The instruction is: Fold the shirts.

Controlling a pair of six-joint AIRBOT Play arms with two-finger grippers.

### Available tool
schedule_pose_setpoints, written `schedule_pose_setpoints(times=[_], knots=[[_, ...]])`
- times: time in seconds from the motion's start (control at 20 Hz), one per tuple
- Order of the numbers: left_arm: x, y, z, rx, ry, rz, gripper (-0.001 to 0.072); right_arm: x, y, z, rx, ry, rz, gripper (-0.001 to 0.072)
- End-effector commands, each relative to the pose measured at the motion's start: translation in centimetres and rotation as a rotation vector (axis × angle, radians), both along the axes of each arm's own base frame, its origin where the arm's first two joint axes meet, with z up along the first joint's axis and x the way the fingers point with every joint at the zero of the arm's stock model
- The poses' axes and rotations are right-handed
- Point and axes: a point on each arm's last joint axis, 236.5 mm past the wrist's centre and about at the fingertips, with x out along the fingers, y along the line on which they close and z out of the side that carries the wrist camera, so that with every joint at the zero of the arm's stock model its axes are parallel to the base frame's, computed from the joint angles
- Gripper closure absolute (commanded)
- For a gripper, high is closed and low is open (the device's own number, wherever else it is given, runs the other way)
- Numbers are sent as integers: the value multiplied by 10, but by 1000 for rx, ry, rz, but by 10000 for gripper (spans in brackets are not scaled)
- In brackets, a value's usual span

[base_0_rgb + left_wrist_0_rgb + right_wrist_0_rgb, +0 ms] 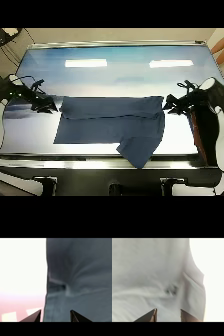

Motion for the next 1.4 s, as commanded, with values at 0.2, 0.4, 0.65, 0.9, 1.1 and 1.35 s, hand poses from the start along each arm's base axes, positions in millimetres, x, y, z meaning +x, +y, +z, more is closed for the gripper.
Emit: schedule_pose_setpoints(times=[0.2, 0.4, 0.65, 0.9, 1.1, 1.35], knots=[[-133, -4, -54, 17, 160, -16, 302, -87, -3, -10, 45, 178, 80, 309], [-144, -18, -72, -18, 146, 33, 301, -105, 0, -18, 35, 188, 84, 309], [-136, -30, -80, -41, 113, 87, 344, -137, 13, -34, 44, 205, 80, 262], [-134, -30, -81, -37, 112, 97, 683, -180, 62, -52, 185, 165, 42, 241], [-135, -31, -80, -39, 115, 96, 683, -203, 76, -85, 219, 203, -29, 246], [-134, -30, -80, -37, 109, 94, 683, -180, 81, -99, 245, 116, -181, 361]])
